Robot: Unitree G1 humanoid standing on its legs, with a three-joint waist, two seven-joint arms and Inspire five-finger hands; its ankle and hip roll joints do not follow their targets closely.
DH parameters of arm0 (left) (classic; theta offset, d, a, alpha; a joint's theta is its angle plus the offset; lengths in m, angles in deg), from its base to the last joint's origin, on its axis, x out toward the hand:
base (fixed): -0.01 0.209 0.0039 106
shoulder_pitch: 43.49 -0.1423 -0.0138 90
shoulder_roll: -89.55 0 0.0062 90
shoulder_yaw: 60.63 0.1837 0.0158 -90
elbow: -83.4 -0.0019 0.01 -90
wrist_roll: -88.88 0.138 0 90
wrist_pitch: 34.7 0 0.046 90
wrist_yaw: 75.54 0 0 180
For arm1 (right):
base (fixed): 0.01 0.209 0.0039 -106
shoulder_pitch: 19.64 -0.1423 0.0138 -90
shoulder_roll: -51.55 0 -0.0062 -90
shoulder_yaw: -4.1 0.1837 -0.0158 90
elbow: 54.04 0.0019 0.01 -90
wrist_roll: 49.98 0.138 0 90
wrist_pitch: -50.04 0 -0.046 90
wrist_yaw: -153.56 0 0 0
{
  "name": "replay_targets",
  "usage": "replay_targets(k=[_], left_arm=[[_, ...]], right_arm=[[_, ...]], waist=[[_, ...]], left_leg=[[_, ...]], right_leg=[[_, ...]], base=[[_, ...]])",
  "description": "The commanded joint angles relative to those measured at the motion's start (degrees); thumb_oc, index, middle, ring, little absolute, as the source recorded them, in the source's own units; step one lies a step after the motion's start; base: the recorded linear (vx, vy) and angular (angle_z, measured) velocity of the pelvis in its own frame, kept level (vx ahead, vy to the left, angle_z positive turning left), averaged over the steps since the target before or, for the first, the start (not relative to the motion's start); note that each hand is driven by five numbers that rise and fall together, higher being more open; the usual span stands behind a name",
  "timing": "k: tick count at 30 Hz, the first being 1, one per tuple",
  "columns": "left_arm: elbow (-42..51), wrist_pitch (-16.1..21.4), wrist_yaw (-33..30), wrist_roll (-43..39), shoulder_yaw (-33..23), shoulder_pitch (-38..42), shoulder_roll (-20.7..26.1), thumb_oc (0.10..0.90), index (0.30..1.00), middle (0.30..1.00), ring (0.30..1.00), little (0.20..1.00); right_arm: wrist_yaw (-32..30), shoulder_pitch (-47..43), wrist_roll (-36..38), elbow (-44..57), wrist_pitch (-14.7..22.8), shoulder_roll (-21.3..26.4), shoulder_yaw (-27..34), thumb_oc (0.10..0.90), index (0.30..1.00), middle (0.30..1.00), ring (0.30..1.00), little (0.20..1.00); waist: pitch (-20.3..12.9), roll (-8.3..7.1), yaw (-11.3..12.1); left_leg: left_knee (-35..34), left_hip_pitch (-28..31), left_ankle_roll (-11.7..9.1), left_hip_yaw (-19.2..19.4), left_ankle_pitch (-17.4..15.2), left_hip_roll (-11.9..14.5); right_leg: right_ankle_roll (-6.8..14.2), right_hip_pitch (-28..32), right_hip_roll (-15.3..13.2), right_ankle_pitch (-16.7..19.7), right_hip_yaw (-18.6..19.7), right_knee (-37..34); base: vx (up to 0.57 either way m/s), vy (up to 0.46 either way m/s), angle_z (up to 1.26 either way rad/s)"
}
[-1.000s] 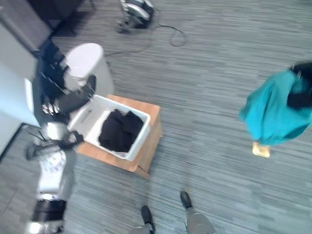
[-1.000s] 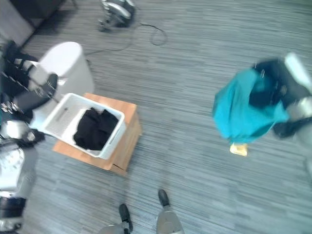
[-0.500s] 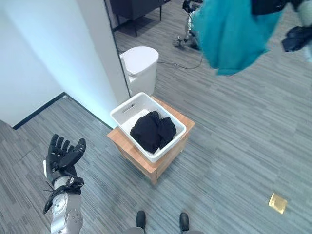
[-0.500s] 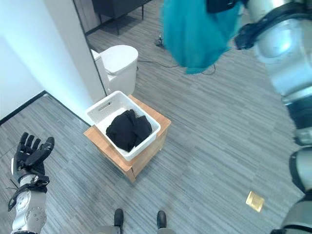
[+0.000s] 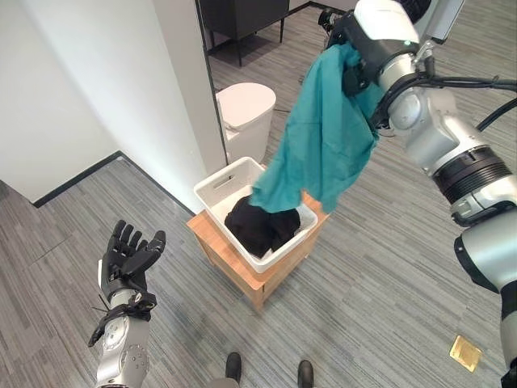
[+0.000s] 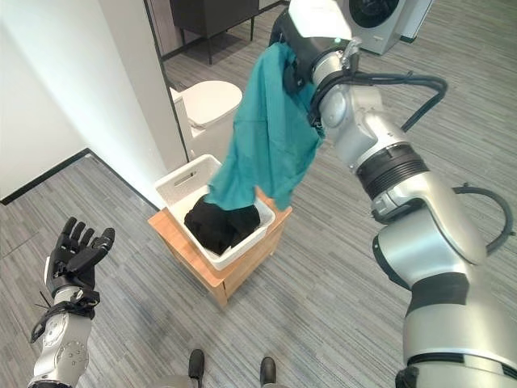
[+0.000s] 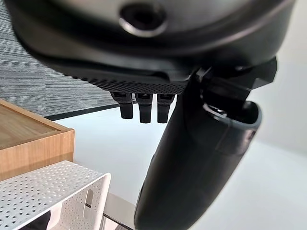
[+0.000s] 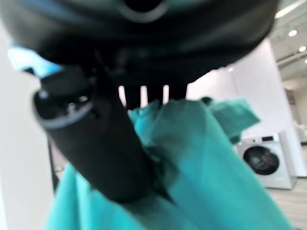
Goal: Pick up bed clothes into laundry basket.
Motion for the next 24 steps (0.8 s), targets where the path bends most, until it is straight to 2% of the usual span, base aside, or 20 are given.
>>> replay_targets(k=[1,4,7,10,12,19,24], left_arm=[[5.44,4.4,0.54,1.55,-0.06,2.72,5.42,0.8,0.9,0.9,0.9,0.9],[5.14,4.42,-0.05,1.71,0.14,3.24,5.41,0.8,0.9,0.9,0.9,0.9],[7.84,4.08,1.42,0.09,-0.12,-0.62,4.07,0.8,0.9,0.9,0.9,0.9],[7.88,4.2,2.23,-2.13,-0.21,-1.68,3.39,0.8,0.9,0.9,0.9,0.9],[7.27,4.02,2.85,-2.67,0.57,-2.13,3.03,0.8,0.9,0.9,0.9,0.9],[7.7,4.11,3.35,-2.11,-0.1,-3.2,3.65,0.8,0.9,0.9,0.9,0.9],[8.18,4.29,2.87,-0.88,-0.94,-3.27,3.97,0.8,0.9,0.9,0.9,0.9]], right_arm=[[-2.89,-5.89,-3.21,2.13,0.38,-1.88,0.53,0.4,0.3,0.3,0.3,0.3],[-2.37,-4.84,-4.94,4.78,-0.02,-3.03,0.79,0.4,0.3,0.3,0.3,0.3],[-2.03,-6.85,-6.04,3.62,-0.23,-2.21,0.53,0.4,0.3,0.3,0.3,0.3],[-2.17,-8.87,-6.95,0.36,-0.59,-2.34,-0.84,0.4,0.3,0.3,0.3,0.3],[-2.76,-10.37,-6.57,-6.31,-0.74,-3.47,-1.97,0.4,0.3,0.3,0.3,0.3],[-1.41,-12.95,-9.06,-11.65,-1.03,-4.17,-6.42,0.4,0.3,0.3,0.3,0.3],[-1.06,-13.52,-8.44,-12.1,-1.38,-6.15,-6.66,0.4,0.3,0.3,0.3,0.3]], waist=[[-3.57,-4.21,0.86],[-3.06,-4.16,0.9],[-2.49,-4.04,2.23],[-2.02,-3.87,2.5],[-1.83,-3.99,3.06],[-1.33,-4.31,4.0],[-0.94,-4.5,4.53]], left_leg=[[-0.06,0.13,-1.03,-0.16,-2.67,-1.78],[-0.06,-0.15,-0.85,0.27,-2.85,-1.79],[-0.06,-0.86,-0.84,-0.48,-2.59,-2.03],[-0.06,-1.24,-0.64,-0.85,-2.59,-2.23],[-0.06,-1.5,-0.38,-0.7,-2.75,-2.43],[-0.06,-2.69,-0.53,-0.61,-2.52,-2.47],[-0.06,-3.62,-0.47,-1.08,-2.38,-2.61]], right_leg=[[0.35,3.05,-2.04,-5.97,2.89,2.01],[0.37,2.43,-2.07,-6.0,3.05,2.43],[0.45,2.23,-2.33,-6.24,2.31,2.62],[0.56,1.87,-2.51,-6.51,2.05,3.12],[0.79,1.77,-2.7,-6.31,2.06,2.96],[1.01,1.3,-2.78,-6.15,2.0,2.16],[1.12,0.95,-2.95,-6.16,1.63,1.79]], base=[[0.0,0.0,0.0],[0.0,0.0,0.0],[0.0,0.002,-0.01],[0.0,0.019,0.05],[0.01,0.016,0.04],[0.0,0.009,0.06],[0.01,0.003,0.0]])
